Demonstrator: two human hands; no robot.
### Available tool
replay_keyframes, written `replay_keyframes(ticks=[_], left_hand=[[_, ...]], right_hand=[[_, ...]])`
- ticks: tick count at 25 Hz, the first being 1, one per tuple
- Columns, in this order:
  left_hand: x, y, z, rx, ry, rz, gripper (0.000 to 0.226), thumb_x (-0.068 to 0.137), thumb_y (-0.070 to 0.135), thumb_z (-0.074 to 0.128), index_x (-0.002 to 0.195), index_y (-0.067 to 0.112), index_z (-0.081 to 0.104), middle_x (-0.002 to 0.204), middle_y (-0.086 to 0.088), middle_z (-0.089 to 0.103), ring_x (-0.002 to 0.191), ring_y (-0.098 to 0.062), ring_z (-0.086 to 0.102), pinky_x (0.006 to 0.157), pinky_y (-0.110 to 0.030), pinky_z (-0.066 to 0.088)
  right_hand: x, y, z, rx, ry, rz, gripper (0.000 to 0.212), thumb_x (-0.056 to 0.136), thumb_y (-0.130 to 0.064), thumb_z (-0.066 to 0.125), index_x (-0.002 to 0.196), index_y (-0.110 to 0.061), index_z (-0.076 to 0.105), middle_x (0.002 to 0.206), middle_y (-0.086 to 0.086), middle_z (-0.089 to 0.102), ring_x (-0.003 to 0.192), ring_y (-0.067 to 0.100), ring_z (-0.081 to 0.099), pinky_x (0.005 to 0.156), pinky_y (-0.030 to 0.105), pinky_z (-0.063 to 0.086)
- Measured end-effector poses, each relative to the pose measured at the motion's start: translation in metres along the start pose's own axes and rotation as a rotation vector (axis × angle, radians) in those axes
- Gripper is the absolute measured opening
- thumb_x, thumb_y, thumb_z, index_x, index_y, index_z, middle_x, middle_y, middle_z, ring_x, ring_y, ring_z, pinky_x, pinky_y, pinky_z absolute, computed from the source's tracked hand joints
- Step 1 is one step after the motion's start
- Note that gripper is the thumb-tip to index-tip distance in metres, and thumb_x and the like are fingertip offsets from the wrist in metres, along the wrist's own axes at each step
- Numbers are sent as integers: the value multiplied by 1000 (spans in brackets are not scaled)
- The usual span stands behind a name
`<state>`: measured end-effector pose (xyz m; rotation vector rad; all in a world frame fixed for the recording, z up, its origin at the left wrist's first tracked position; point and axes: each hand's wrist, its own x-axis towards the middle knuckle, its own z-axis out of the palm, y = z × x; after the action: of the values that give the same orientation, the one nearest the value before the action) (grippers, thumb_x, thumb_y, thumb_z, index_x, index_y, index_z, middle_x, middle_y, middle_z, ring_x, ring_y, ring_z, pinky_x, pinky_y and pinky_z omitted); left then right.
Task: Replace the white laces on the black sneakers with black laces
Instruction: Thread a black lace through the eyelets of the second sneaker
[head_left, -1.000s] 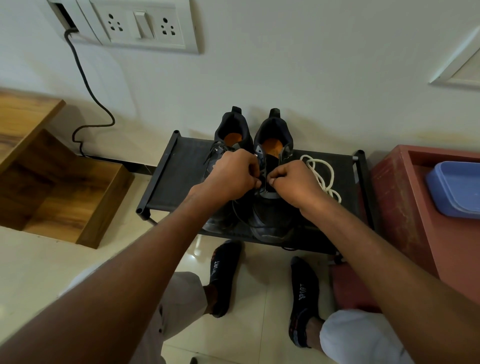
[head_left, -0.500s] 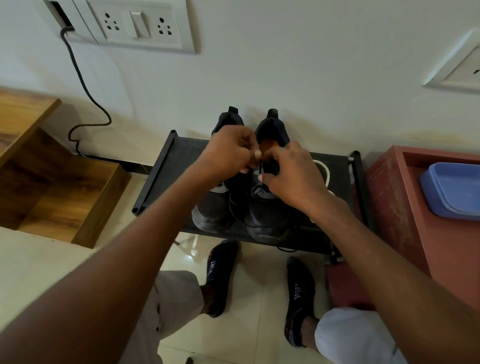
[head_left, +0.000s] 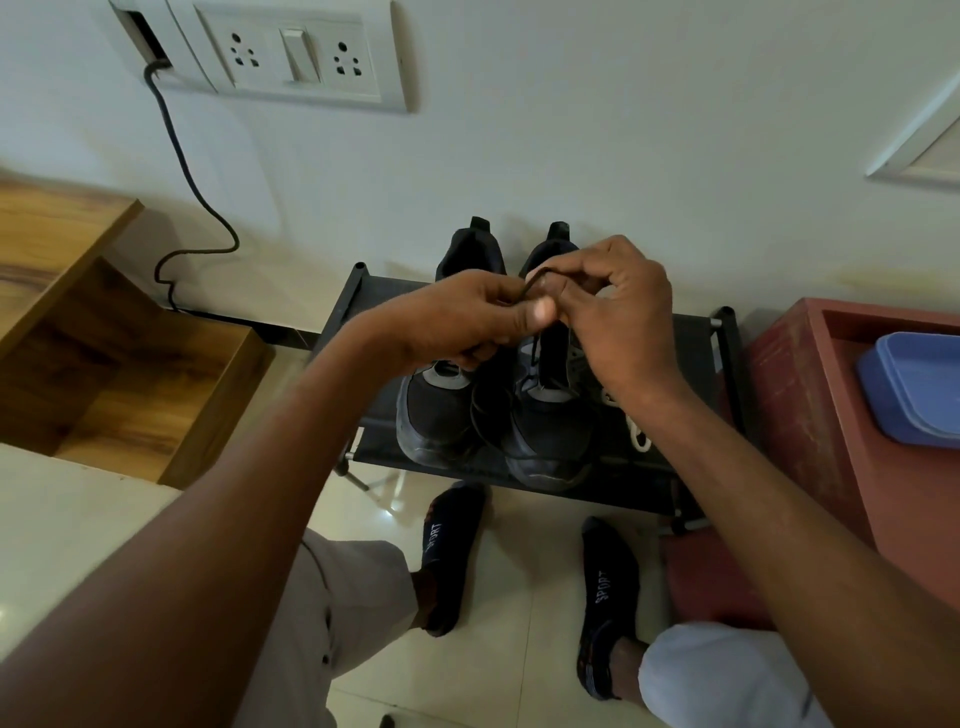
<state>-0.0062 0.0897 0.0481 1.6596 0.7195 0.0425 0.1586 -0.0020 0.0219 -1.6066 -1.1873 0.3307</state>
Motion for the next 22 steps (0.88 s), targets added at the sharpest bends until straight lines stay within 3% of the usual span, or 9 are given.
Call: replay_keyframes(ticks=[2, 4, 6, 8, 11, 14, 16, 19, 22], left_hand=[[4, 2, 8, 132, 10, 75, 15, 95, 34, 72, 91, 20, 73, 61, 7, 46, 54, -12, 37, 50, -22, 33], [12, 1, 10, 188, 229, 162, 23, 102, 25, 67, 80, 24, 74, 59, 6, 49, 54, -14, 40, 52, -25, 35], [16, 6, 6, -34, 419, 260, 29, 106, 26, 59, 84, 18, 76, 64, -3, 47, 55, -17, 38, 51, -28, 32], [15, 13, -2, -296, 524, 378, 34, 109, 32, 53, 89, 16, 76, 77, -13, 47, 60, -21, 37, 54, -33, 29], [17, 14, -6, -462, 595, 386, 39, 110, 37, 48, 84, 21, 72, 91, -16, 61, 74, -28, 48, 59, -37, 31], [18, 0, -8, -128, 545, 75, 35, 110, 36, 50, 94, 10, 67, 64, 2, 56, 57, -14, 57, 52, -25, 40], [13, -11, -6, 167, 319, -67, 31, 104, 39, 60, 104, 9, 69, 64, 2, 51, 49, -8, 48, 48, -21, 39], [4, -11, -3, 174, 91, -27, 11, 99, 34, 70, 105, 26, 75, 69, 1, 53, 60, -17, 44, 51, -23, 39], [8, -7, 1, 129, 113, 42, 7, 99, 25, 70, 99, 26, 76, 62, 9, 54, 56, -12, 43, 50, -21, 38]], right_hand=[[-1, -5, -2, 40, -40, -14, 11, 89, -16, 79, 100, -20, 82, 97, 1, 65, 83, 5, 65, 73, 16, 54], [2, -4, -3, 97, -130, 33, 21, 89, -15, 78, 110, -21, 79, 101, 7, 64, 84, 16, 68, 76, 31, 62], [8, 3, -5, 180, -209, 162, 32, 89, -9, 74, 119, -20, 75, 101, 6, 63, 87, 21, 66, 87, 45, 60], [9, 9, -9, 47, -381, 233, 29, 93, -9, 72, 119, -20, 76, 98, -2, 65, 89, 12, 64, 90, 39, 57], [-2, 14, -6, -372, -610, 98, 19, 97, -27, 73, 114, -21, 81, 101, -5, 74, 89, 7, 66, 77, 16, 48], [1, 9, -3, -248, -359, 112, 15, 95, -28, 77, 107, -20, 82, 95, -9, 67, 79, 1, 59, 70, 14, 42], [7, 3, -5, -60, -169, 41, 8, 92, -24, 80, 100, -22, 82, 96, -5, 66, 81, 3, 61, 75, 18, 47], [3, -4, -3, 12, -120, -49, 7, 91, -20, 80, 97, -21, 82, 97, 0, 64, 83, -2, 59, 76, 10, 45], [-2, -2, 2, -2, -88, -57, 9, 93, -19, 77, 100, -20, 82, 96, -2, 63, 83, -5, 59, 77, 10, 46]])
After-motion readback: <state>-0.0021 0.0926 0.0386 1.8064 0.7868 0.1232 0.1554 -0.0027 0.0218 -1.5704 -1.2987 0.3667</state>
